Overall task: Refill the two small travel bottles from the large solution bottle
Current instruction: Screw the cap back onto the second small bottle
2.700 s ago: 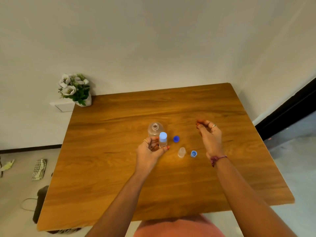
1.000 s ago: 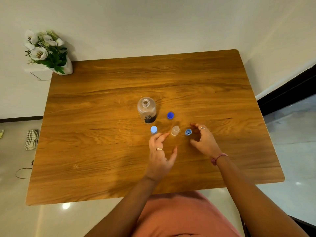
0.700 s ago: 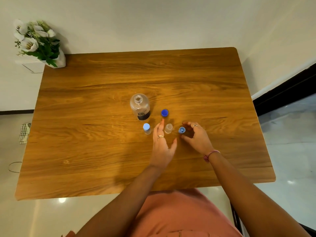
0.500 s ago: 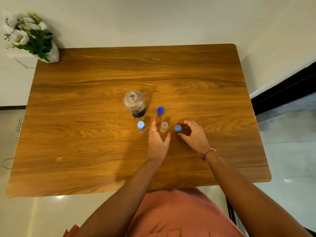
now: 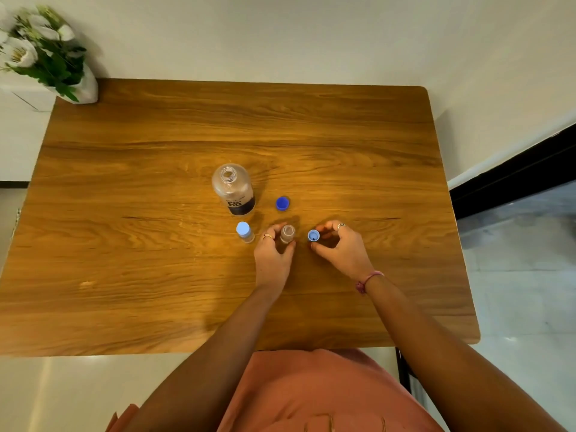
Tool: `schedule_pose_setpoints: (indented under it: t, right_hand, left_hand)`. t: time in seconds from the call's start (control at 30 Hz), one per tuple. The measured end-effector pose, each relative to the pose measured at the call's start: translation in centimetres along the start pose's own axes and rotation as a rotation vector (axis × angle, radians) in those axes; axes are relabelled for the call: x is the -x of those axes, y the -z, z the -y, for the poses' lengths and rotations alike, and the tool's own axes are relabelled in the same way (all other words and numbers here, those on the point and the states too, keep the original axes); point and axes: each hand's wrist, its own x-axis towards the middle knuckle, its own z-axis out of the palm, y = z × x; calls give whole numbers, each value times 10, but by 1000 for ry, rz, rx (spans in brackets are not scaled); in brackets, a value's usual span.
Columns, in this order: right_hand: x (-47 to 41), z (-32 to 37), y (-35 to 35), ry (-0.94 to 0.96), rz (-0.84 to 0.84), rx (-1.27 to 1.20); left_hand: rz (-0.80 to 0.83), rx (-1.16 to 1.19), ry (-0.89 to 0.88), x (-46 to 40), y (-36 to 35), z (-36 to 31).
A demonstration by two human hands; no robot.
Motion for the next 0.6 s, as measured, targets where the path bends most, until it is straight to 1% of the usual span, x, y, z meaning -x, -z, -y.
schedule_pose_setpoints:
  t: [0.27,0.43,0.6]
  right_hand:
    - [-3,15,18,-12,-52,-207]
    - [-9,39,33,34,-108,-368]
    - [-8,79,53,138,-133,-468]
  left_hand:
    - [-84,87,-90,6,13,-22]
    - [-65,211,-91,6,31,-50]
    - [-89,243,-236,4,56,-81]
